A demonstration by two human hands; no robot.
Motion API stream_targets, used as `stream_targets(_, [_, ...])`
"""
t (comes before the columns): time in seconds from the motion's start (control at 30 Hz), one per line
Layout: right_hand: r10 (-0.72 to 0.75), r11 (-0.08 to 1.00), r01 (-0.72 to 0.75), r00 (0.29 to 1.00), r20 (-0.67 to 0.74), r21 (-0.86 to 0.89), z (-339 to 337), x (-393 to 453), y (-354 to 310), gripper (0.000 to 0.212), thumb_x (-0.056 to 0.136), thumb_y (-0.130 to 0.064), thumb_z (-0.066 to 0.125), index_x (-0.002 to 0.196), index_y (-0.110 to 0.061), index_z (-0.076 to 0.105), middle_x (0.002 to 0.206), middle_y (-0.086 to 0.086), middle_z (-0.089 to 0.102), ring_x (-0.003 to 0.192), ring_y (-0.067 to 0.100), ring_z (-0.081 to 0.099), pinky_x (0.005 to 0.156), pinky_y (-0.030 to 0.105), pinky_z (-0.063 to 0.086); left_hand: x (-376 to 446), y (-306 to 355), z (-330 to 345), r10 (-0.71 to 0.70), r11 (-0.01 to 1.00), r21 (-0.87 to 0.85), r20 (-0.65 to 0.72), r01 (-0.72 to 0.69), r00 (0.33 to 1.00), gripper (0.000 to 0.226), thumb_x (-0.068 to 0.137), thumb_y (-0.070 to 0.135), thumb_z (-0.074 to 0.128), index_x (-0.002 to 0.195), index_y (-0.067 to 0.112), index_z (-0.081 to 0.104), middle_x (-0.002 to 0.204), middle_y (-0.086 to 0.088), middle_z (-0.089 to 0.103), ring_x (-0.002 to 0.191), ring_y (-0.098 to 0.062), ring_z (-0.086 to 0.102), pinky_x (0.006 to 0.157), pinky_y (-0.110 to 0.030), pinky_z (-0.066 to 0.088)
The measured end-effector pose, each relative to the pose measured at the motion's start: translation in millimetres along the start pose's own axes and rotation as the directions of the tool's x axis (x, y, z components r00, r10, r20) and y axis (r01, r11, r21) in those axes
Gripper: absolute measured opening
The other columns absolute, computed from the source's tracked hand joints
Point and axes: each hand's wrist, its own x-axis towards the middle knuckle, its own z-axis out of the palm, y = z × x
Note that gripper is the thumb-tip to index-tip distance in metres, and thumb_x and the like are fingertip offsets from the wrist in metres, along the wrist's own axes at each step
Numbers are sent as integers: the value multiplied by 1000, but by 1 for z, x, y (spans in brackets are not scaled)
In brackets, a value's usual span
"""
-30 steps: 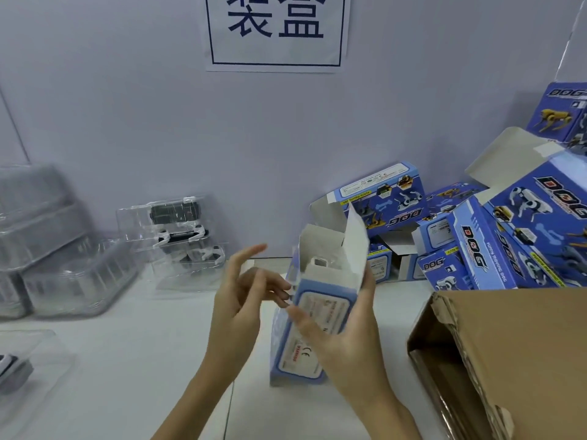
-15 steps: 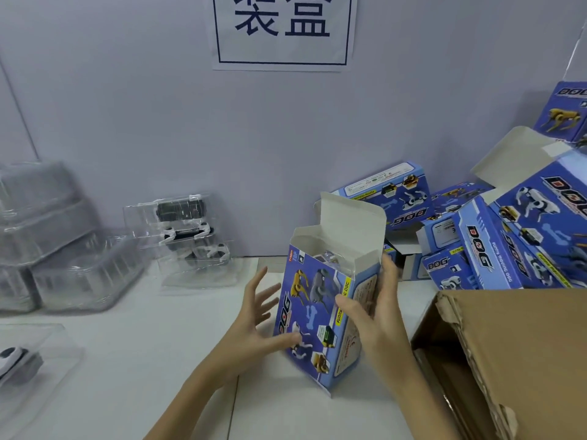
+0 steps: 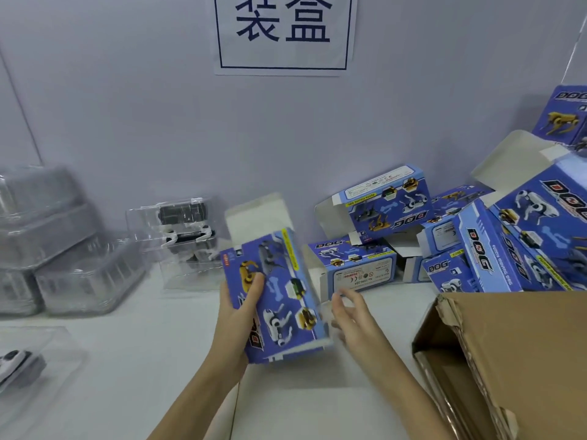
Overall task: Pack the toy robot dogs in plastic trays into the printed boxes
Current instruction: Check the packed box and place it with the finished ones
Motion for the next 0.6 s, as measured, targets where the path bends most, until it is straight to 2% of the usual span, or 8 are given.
stream_targets(0.03, [34, 999, -34, 999, -1, 23, 3, 0, 2, 51, 98, -56, 46, 144, -32, 46, 115, -7, 67, 111, 15, 67, 102, 32, 52, 1, 2, -1, -19, 999, -50, -39, 17, 999, 50, 89, 50, 73, 134, 37, 55, 115, -3, 79, 97, -34, 78, 75, -56, 65])
stream_targets(0.07, [58, 996, -59, 998, 7, 63, 7, 0, 2, 43, 102, -50, 48, 141, -30, 51, 113, -4, 70, 113, 20, 68, 104, 36, 53, 2, 4, -2, -40, 996, -86, -69, 34, 997, 49, 91, 51, 70, 135, 35, 56, 117, -4, 79, 100, -35, 78, 80, -61, 63])
stream_targets(0.13, [56, 985, -61, 998, 33, 163, 17, -4, 2, 36, 102, -44, 51, 135, -30, 59, 111, -1, 75, 111, 18, 72, 99, 32, 57, 3, 6, -5, -78, 991, -117, -116, 64, 990, 52, 93, 54, 68, 138, 31, 56, 118, -5, 78, 104, -37, 76, 89, -67, 58])
stream_targets(0.23, [-9, 974, 2, 999, 32, 224, 32, -9, 2, 42, 91, -51, 55, 132, -41, 60, 111, -12, 77, 112, 8, 71, 91, 25, 60, 3, 7, -4, -95, 988, -134, -164, 74, 982, 57, 92, 56, 68, 140, 27, 54, 118, -5, 79, 105, -37, 76, 94, -68, 56])
stream_targets(0.4, [-88, 960, 114, 990, -113, 254, 47, -11, 11, 55, 84, -49, 63, 138, -48, 51, 106, -9, 77, 107, 8, 72, 86, 31, 62, 1, 3, 2, -90, 990, -123, -228, 63, 969, 59, 91, 57, 70, 137, 26, 51, 110, -2, 80, 94, -31, 79, 84, -58, 63])
stream_targets(0.6, [-53, 941, 98, 988, -147, 323, 49, -11, 16, 58, 79, -51, 70, 136, -49, 57, 100, -9, 78, 102, 9, 73, 78, 33, 65, 2, -2, 5, -143, 984, -140, -264, 109, 954, 62, 87, 62, 71, 132, 26, 49, 106, -1, 81, 88, -29, 80, 72, -50, 66])
